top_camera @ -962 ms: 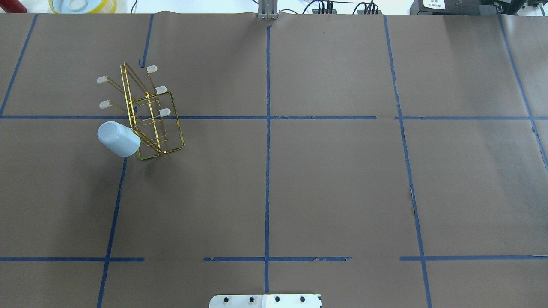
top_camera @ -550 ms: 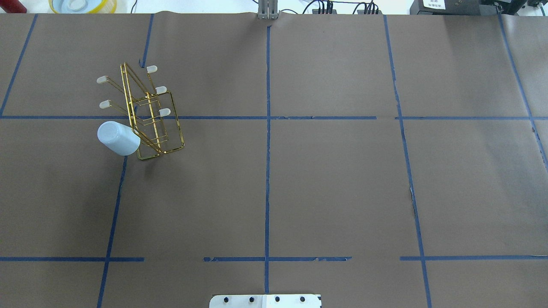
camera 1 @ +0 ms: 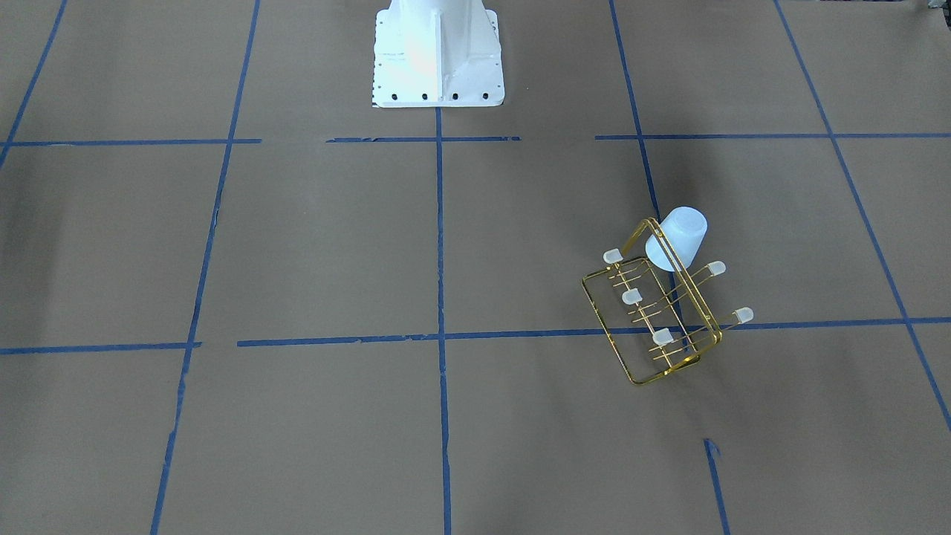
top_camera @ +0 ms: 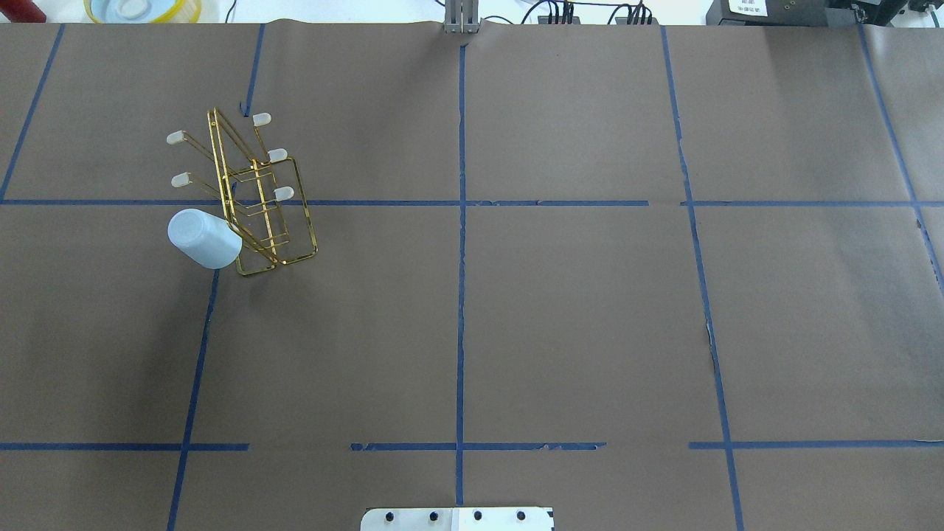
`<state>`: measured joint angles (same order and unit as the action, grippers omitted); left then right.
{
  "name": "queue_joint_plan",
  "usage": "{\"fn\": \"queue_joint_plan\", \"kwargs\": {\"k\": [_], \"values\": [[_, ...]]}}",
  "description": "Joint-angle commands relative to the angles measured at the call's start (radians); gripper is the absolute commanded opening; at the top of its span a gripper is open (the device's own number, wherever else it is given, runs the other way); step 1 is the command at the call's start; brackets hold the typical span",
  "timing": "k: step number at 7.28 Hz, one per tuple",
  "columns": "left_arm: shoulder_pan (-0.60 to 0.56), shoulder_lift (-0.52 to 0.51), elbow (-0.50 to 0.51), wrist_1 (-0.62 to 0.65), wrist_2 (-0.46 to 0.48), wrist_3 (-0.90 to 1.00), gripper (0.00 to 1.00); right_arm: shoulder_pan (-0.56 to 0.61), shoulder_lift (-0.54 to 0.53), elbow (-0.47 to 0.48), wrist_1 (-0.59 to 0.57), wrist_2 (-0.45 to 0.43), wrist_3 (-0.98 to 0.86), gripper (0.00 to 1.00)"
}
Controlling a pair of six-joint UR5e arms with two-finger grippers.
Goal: Hang cup on cup holder
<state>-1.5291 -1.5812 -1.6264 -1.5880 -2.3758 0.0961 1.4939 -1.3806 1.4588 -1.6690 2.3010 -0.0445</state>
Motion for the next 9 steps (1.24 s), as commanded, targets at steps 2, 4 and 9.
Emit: {"fn": "queue_joint_plan", "kwargs": {"k": [2, 4, 9], "values": [[-0.054, 0.004, 0.066, 0.006, 0.003, 0.099, 1.0, 0.0, 0.0, 0.0, 0.0, 0.0, 0.0, 1.0], [-0.072, 0.006, 0.065, 0.011, 0.006, 0.144, 1.0, 0.0, 0.0, 0.0, 0.0, 0.0, 0.0, 1.0], [-0.102, 0.018, 0.025, 0.137, 0.004, 0.14, 1.0, 0.0, 0.0, 0.0, 0.0, 0.0, 0.0, 1.0]]}}
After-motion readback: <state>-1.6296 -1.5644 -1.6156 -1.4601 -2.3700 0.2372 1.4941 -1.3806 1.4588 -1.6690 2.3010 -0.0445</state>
